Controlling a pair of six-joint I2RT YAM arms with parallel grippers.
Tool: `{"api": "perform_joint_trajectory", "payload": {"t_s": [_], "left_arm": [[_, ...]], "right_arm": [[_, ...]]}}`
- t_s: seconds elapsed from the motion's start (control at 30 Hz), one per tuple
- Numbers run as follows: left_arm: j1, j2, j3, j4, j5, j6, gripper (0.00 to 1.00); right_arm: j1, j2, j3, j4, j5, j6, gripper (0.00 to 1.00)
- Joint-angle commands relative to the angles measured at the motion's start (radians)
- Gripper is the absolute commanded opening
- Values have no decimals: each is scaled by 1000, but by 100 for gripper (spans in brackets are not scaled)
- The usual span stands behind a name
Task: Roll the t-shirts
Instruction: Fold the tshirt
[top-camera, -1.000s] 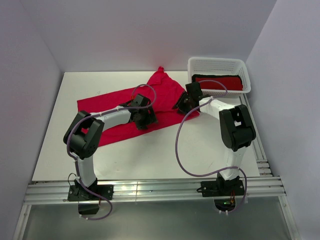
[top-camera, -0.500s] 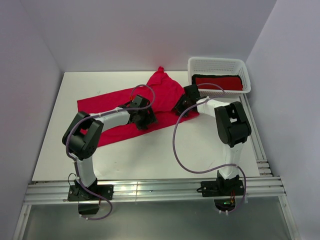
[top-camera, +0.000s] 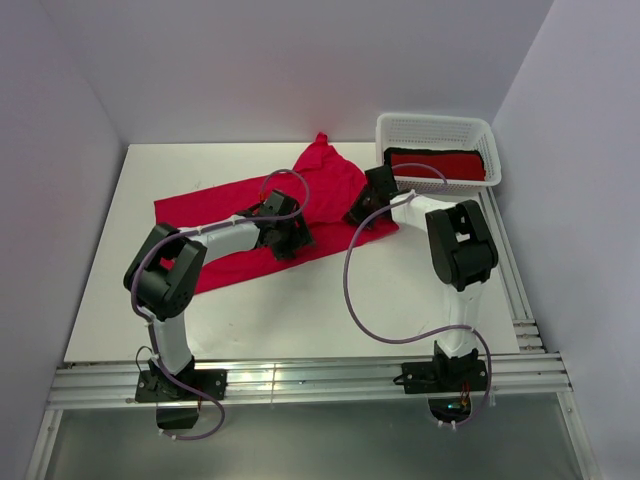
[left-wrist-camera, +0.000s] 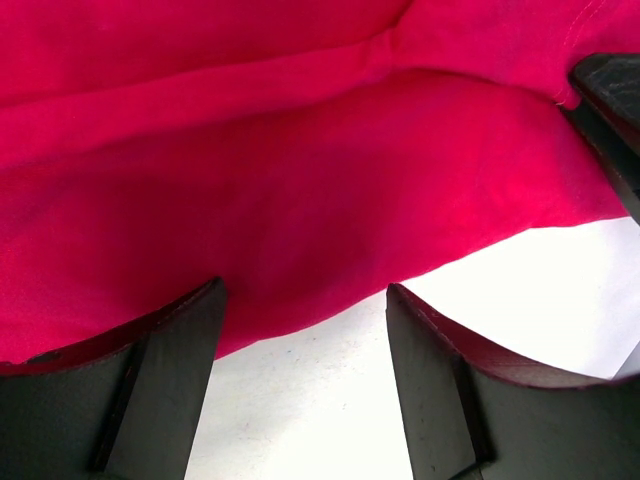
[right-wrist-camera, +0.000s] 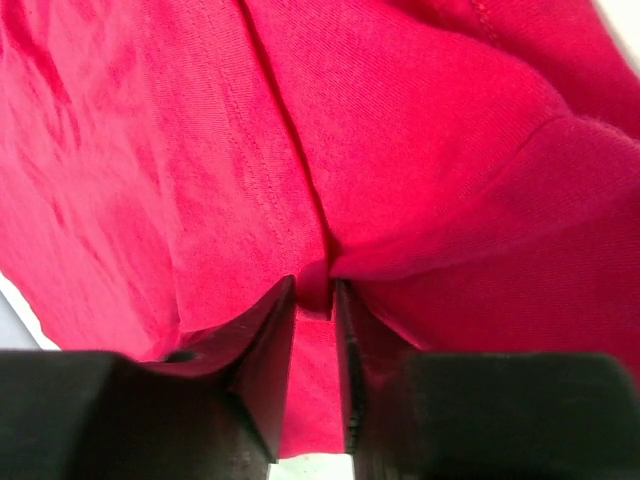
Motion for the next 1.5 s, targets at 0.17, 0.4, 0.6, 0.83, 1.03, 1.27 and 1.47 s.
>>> {"api": "perform_joint_trajectory", "payload": {"t_s": [0.17,0.4,0.6,0.83,1.03,1.27,1.47], "left_arm": [[-5,20,-27,-82,-28,10,72],[-5,30,-4,-98,-36,14,72],[-5,35,5,-101,-36,14,72],[-5,30,-4,-104,-38,11,72],[-8,37,2,-104,-38,5,72],[-6,38,-3,-102,-36,-3,72],[-9,35,-14,-99,-34,-12,72]], "right_arm": [[6,27,104,18,-16,27,0],[6,42,221,-94,-16,53,0],[10,116,273,-10,-74,87,0],[26,199,401,83,-148,54,0],[30,261,499,136,-231,41,0],[41,338,581,193,-330,18,0],[46,401,670,202,-436,-30,15]]}}
